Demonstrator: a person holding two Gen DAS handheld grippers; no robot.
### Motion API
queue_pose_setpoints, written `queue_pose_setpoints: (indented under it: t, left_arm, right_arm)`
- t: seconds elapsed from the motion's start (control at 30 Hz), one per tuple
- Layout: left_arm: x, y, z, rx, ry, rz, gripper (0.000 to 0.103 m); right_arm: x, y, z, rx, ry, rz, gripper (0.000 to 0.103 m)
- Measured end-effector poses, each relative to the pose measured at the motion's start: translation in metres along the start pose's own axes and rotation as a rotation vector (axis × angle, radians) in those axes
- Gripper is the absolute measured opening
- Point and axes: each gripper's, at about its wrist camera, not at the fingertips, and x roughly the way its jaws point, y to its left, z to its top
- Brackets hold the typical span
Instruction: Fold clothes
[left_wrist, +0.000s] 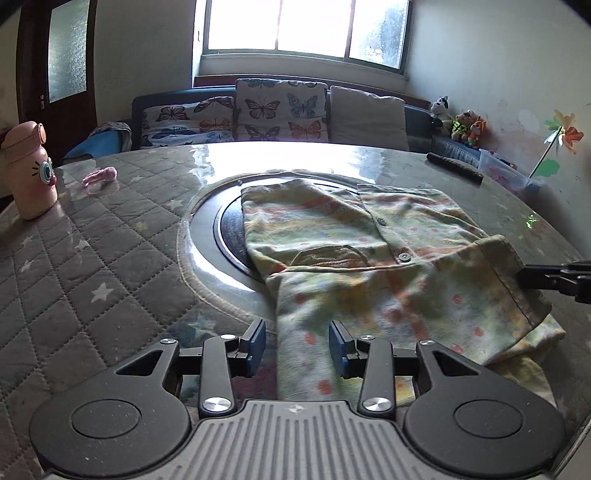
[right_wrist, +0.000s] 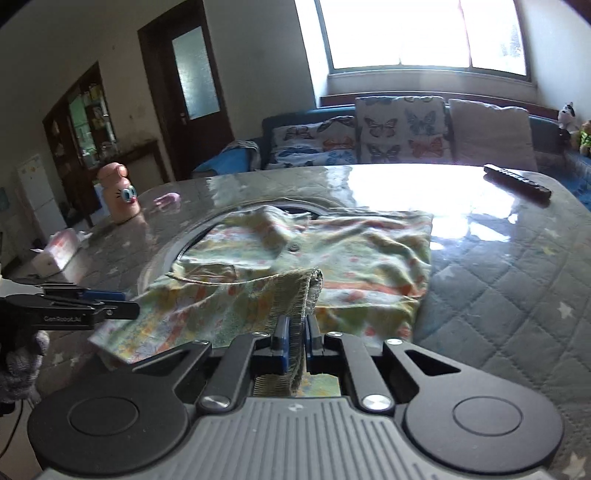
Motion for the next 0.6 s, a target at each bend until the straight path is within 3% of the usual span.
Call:
queue_pose_setpoints:
  t: [0.13,0.4,0.6]
  left_arm:
    - [0.003,0.000,0.005,-0.001,-0.003,0.016,0.039]
    - [0.022,-0.014,0.019,0.052,-0.009,-0.013,0.037]
    - [0.040,-0.019,0.022,0.091,0.007,-0.016,0.037]
  right_arm:
    - [0.014,-0.005,-0.007,0.009,0.075,-0.002,0.013]
    - [0.018,-0.004,0.009,-0.023,0.026,0.002,0.018]
    - [0.050,-0.004,0.011,-0.046,0.061,0.027,0.024]
